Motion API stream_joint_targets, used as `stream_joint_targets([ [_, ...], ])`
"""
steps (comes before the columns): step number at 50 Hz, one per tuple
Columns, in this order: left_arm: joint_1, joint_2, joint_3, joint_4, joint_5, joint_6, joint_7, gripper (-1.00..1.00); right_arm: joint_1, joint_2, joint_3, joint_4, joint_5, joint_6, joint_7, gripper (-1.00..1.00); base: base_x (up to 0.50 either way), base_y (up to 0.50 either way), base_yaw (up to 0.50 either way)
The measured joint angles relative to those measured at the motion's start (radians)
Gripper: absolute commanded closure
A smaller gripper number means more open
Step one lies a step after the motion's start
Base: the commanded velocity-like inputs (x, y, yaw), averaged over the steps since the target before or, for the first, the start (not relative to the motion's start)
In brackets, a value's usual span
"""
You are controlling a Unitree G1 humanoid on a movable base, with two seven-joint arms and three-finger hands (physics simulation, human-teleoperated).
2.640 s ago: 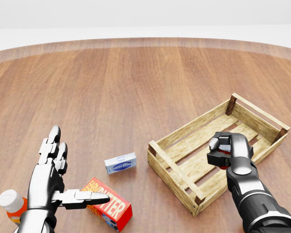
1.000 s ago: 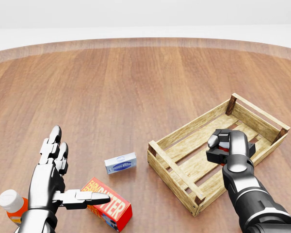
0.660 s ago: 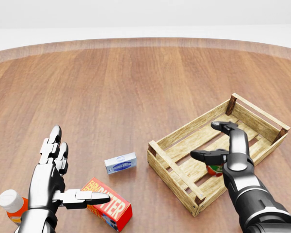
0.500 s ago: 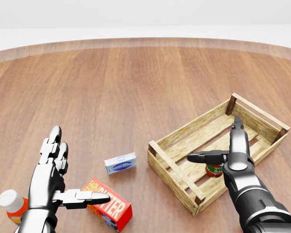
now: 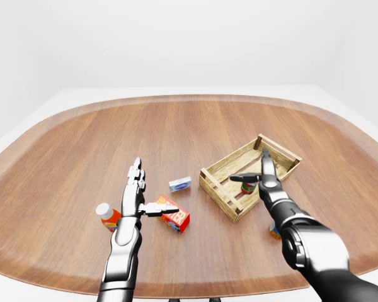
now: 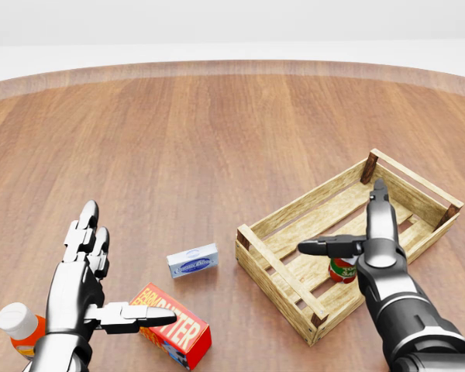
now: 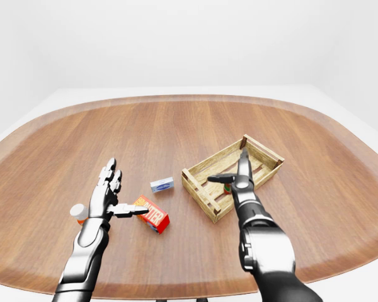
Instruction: Pick up the tomato sauce, and put it in the wooden tray.
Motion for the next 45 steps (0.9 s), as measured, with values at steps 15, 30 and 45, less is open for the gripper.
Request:
stream_joint_targets([
  [15, 0.004, -0.001, -0.002, -0.003, 0.002, -0.003, -0.001, -1.0, -0.035, -0.011, 0.026, -0.065, 0.049, 0.0, 0.052, -1.0, 0.0, 0.0, 0.0],
  [30, 0.003, 0.0, 0.0, -0.004, -0.001, -0.001, -0.001, -1.0, 0.033, -0.013, 0.051, -0.388, 0.106, 0.0, 0.109, -1.0, 0.0, 0.0, 0.0],
  [45, 0.0, 0.001, 0.003, -0.002, -0.003, 0.001, 0.0, -1.0, 0.214, 0.012, 0.042, -1.028, 0.146, 0.029, 0.141, -1.0, 0.0, 0.0, 0.0],
])
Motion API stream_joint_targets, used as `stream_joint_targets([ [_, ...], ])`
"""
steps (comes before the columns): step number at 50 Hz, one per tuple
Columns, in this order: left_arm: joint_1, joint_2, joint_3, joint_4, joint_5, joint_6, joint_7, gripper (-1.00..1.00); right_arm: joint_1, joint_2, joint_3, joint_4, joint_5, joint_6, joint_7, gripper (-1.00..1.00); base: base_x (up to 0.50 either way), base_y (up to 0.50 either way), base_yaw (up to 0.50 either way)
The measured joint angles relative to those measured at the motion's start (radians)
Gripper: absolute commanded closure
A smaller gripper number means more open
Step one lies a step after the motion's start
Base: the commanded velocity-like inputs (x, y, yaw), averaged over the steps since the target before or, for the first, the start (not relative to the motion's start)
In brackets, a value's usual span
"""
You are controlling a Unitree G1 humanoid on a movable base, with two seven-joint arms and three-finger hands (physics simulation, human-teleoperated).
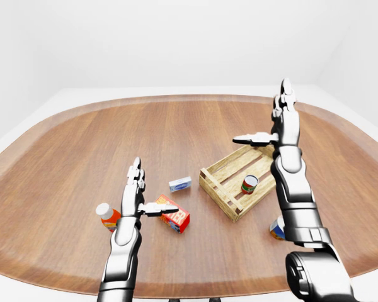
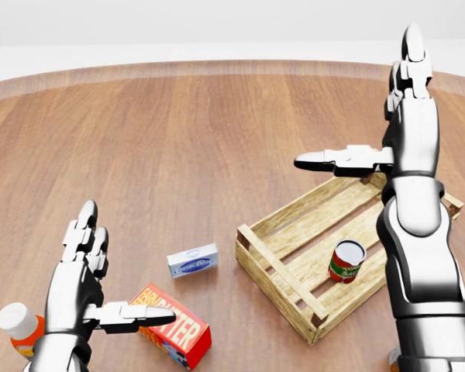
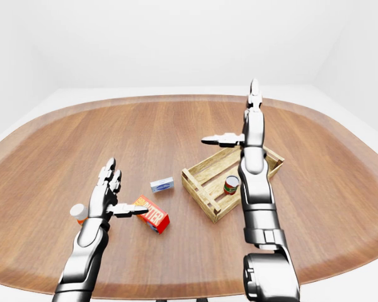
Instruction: Pick up the tomato sauce, and put it in the wooden tray.
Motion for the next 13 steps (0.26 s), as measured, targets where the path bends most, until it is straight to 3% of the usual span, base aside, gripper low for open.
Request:
stream_joint_targets([
  [11, 0.001, 0.0, -0.001, 0.001, 0.001, -0.002, 0.001, -1.0, 0.1, 0.017, -0.013, -0.405, 0.017, 0.146, 0.014, -1.0, 0.0, 0.0, 0.0],
  [13, 0.001, 0.0, -0.001, 0.0, 0.001, -0.002, 0.001, -1.0, 0.114, 0.02, -0.016, -0.47, 0.02, 0.146, 0.016, -1.0, 0.0, 0.0, 0.0],
])
